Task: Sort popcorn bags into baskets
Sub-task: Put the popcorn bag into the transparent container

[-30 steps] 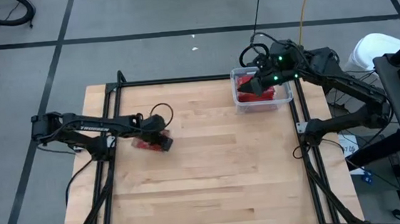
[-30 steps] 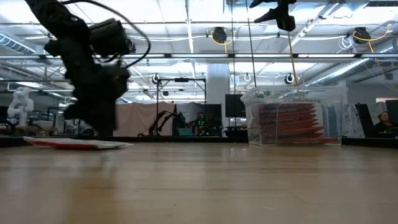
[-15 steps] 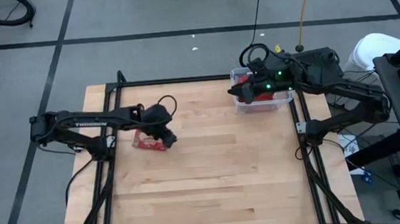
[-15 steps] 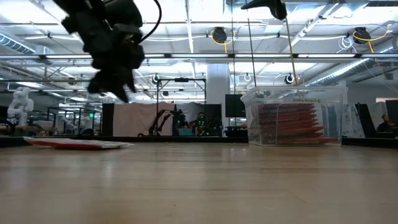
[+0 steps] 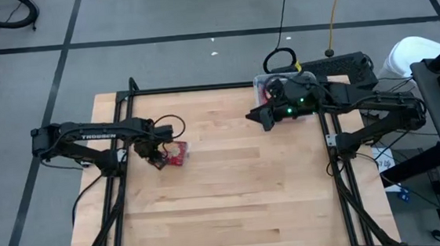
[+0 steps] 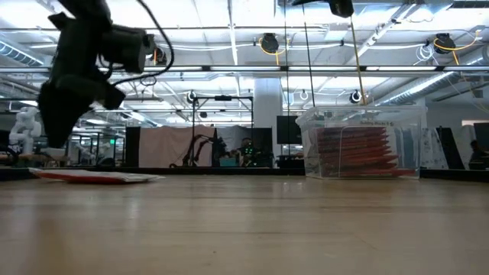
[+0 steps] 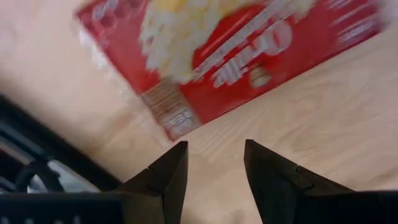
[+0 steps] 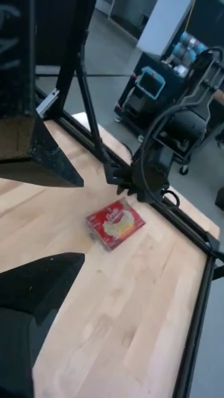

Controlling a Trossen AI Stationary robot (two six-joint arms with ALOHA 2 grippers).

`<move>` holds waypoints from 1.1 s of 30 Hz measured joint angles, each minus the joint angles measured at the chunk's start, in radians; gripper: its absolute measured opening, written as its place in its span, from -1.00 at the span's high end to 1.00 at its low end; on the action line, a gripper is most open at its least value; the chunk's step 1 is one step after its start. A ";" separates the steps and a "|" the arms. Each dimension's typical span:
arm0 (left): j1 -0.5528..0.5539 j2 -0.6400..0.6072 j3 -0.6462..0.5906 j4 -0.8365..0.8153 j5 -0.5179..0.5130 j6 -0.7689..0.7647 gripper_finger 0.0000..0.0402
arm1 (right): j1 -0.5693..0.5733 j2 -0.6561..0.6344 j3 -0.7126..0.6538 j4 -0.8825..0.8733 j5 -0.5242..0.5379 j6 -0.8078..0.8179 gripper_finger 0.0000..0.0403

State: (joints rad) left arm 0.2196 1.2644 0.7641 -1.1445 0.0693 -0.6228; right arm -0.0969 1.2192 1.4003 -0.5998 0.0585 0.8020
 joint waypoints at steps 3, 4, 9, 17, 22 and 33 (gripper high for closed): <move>0.001 0.002 -0.062 0.053 0.018 0.000 0.20 | 0.021 0.007 -0.001 -0.004 0.020 0.002 0.14; 0.000 0.002 -0.079 0.068 0.024 -0.001 0.20 | 0.025 0.012 -0.001 -0.004 0.022 0.003 0.14; 0.001 0.002 -0.156 0.202 0.015 -0.008 0.20 | 0.028 0.022 -0.001 -0.003 0.022 0.024 0.14; 0.000 0.015 -0.234 0.381 -0.012 -0.038 0.20 | 0.028 0.035 0.000 0.014 0.021 0.048 0.14; 0.000 0.015 -0.248 0.542 -0.021 -0.026 0.20 | 0.034 0.042 0.000 0.055 0.019 0.050 0.14; 0.025 0.003 -0.011 0.381 0.101 0.039 0.20 | 0.034 0.044 0.000 0.056 0.016 0.047 0.14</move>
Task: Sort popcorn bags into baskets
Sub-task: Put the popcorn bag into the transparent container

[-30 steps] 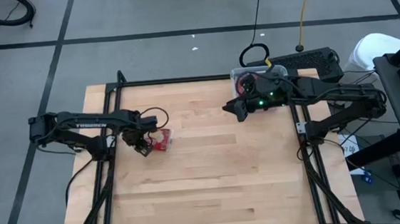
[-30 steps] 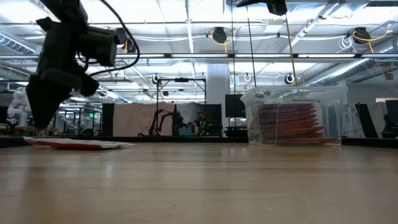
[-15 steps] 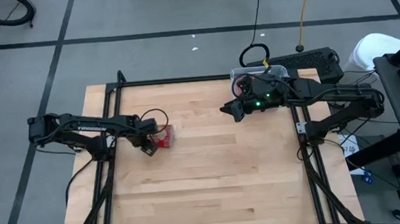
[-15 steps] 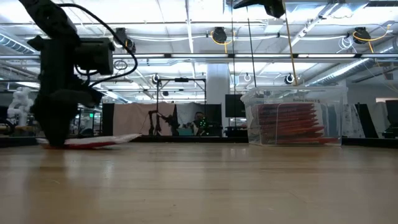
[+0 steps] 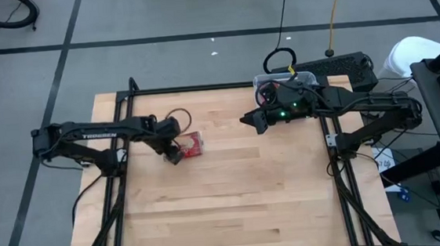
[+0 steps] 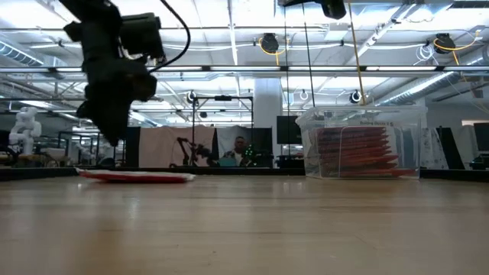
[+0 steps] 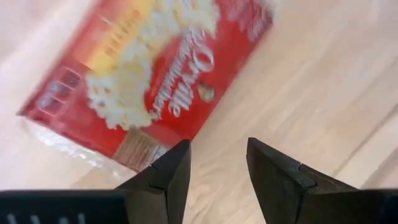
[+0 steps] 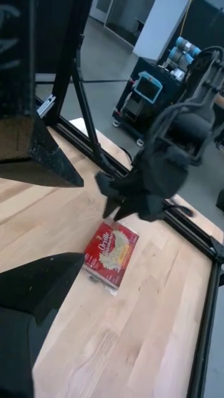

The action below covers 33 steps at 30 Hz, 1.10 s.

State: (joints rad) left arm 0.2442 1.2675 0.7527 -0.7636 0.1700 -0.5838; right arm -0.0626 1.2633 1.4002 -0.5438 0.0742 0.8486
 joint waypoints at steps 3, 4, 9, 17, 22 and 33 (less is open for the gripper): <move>0.060 0.000 0.048 -0.091 -0.011 -0.068 0.20 | 0.005 0.000 0.000 -0.004 0.000 0.003 0.14; 0.078 0.000 0.052 -0.094 -0.016 -0.070 0.20 | 0.007 0.000 0.000 -0.009 0.000 0.003 0.14; 0.187 0.010 0.040 -0.109 0.001 -0.022 0.20 | 0.014 0.000 0.000 -0.024 -0.001 -0.004 0.14; 0.240 0.012 0.029 -0.288 0.031 -0.063 0.14 | 0.013 0.000 0.000 -0.100 -0.024 -0.036 0.14; 0.224 0.012 0.013 -0.276 0.096 -0.124 -0.06 | 0.013 0.000 0.000 -0.104 -0.024 -0.107 0.14; 0.160 0.011 -0.078 -0.161 0.115 -0.154 -0.28 | 0.012 0.000 0.000 -0.104 -0.024 -0.265 0.14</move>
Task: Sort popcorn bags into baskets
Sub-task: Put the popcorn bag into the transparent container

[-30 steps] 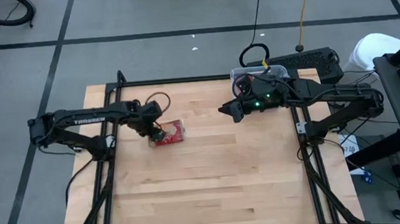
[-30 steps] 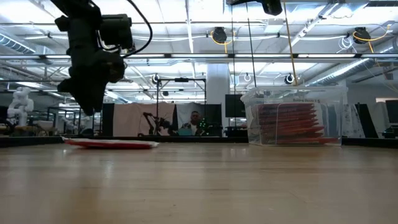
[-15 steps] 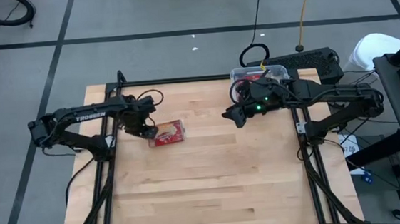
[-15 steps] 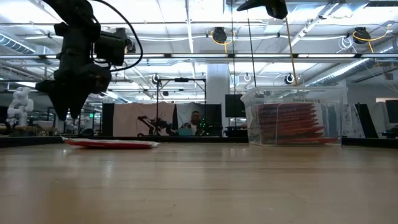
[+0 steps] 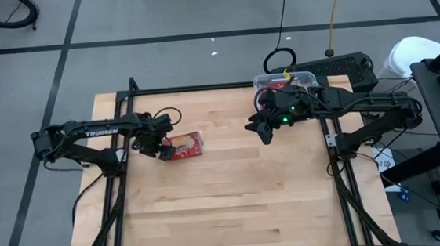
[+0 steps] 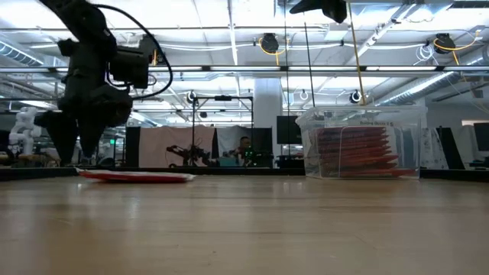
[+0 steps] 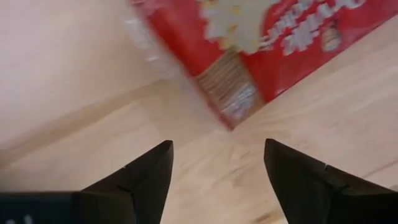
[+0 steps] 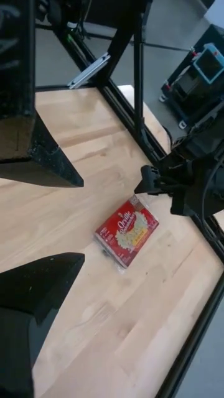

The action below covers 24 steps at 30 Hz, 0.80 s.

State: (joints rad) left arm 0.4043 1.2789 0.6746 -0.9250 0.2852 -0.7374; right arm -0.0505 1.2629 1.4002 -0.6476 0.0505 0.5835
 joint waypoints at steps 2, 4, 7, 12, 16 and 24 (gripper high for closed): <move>-0.001 0.000 -0.034 0.076 0.034 -0.007 -0.27 | -0.001 0.000 0.000 0.000 0.000 -0.012 0.14; 0.000 0.000 -0.070 0.137 0.048 -0.019 -0.24 | -0.003 0.000 0.000 0.000 0.000 -0.022 0.14; 0.001 0.000 -0.128 0.237 0.055 -0.041 -0.17 | -0.003 0.000 0.000 0.000 -0.001 -0.024 0.14; 0.002 -0.008 -0.212 0.362 0.064 -0.016 0.09 | -0.003 0.000 0.000 0.000 0.000 -0.050 0.14; 0.002 -0.007 -0.222 0.376 0.043 0.082 0.54 | -0.006 0.000 0.000 0.000 0.000 -0.057 0.14; 0.004 -0.037 -0.127 0.375 -0.050 0.252 0.96 | -0.026 0.000 0.000 0.065 0.000 0.115 0.14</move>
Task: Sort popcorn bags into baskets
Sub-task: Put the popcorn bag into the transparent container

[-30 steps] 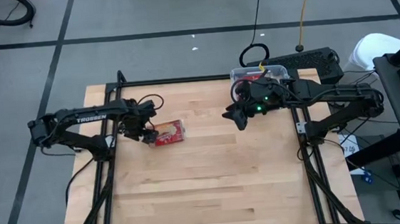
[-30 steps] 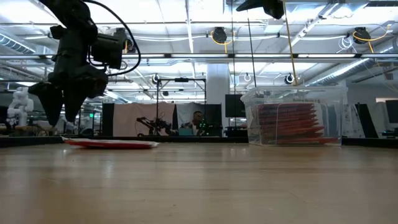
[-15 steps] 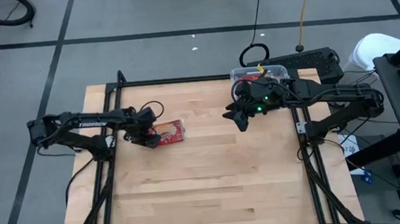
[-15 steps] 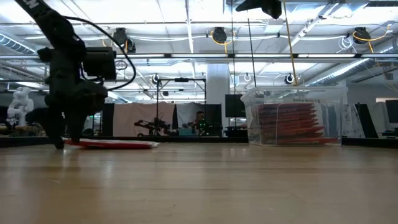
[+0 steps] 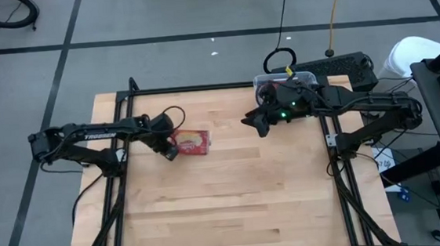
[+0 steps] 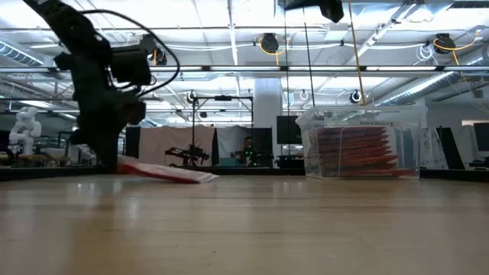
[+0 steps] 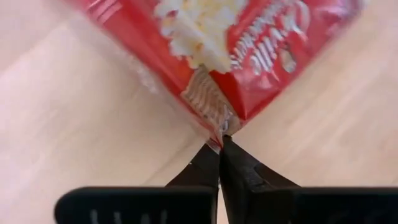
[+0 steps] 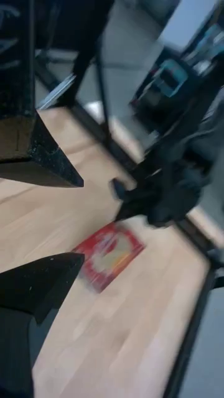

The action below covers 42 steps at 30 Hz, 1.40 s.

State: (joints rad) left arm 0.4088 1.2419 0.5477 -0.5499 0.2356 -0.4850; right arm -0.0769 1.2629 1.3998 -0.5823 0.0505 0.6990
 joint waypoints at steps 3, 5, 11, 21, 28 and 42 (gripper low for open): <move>-0.003 -0.012 0.069 -0.041 -0.011 0.085 0.97 | -0.001 0.000 0.000 0.090 0.005 0.011 0.14; -0.012 -0.013 0.135 -0.035 -0.046 0.176 0.98 | 0.000 0.009 0.000 0.136 0.032 0.027 0.14; -0.060 -0.013 0.320 -0.071 -0.128 0.465 0.99 | -0.001 0.053 0.000 0.245 0.054 0.068 0.14; -0.128 -0.013 0.505 -0.112 -0.168 0.613 0.99 | 0.007 0.208 0.173 0.193 0.023 -0.067 0.14; -0.193 -0.013 0.539 -0.098 -0.157 0.641 0.99 | -0.042 0.341 0.393 -0.039 -0.075 -0.286 0.12; -0.424 -0.038 0.545 -0.053 -0.090 0.897 0.99 | -0.189 0.502 0.415 0.029 -0.596 -0.462 -0.29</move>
State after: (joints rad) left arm -0.0150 1.2042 1.0927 -0.6027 0.1455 0.4119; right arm -0.2657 1.7648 1.8150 -0.5529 -0.5458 0.2370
